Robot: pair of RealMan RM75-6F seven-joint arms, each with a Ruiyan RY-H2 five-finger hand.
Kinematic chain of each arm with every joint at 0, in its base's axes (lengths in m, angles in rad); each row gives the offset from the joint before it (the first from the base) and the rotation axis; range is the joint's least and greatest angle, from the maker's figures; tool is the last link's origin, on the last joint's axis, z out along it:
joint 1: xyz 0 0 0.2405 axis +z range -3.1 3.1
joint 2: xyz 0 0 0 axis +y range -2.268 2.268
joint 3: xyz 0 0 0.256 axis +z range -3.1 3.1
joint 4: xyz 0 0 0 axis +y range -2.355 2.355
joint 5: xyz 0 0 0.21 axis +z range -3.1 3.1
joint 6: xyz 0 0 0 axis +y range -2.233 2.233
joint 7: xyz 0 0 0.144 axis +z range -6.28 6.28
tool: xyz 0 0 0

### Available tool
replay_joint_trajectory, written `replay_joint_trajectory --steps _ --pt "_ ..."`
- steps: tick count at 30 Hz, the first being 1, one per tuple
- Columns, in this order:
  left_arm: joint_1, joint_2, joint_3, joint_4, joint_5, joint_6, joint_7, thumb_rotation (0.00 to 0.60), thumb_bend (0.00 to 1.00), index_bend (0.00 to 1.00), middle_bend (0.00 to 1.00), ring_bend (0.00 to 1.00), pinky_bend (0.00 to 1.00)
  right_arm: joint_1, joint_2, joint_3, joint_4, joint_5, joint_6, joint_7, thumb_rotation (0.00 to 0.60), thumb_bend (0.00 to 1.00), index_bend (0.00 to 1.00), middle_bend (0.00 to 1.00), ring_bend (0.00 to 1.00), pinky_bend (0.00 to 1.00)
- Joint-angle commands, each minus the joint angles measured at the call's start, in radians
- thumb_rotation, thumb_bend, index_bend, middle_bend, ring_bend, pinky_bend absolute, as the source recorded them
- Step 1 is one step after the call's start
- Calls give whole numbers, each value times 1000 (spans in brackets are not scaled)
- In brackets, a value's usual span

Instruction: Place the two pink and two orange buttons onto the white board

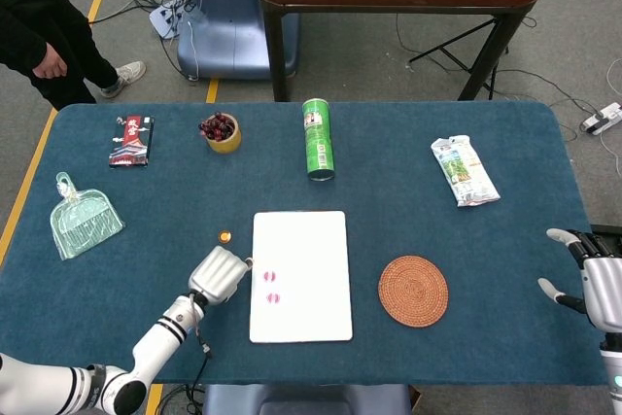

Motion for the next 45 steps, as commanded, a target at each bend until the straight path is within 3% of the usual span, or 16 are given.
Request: replay_joint_trajectory --steps 1,45 --pt "1 -10 -6 17 -9 -8 -6 600 347 467 1000 1000 1000 0 1 1 1 1 0 3 600 63 285 329 287 541" --pt "17 -40 -16 95 -39 -39 -2 600 347 496 1000 1000 1000 1 0 0 1 -1 -1 1 600 63 285 329 287 541"
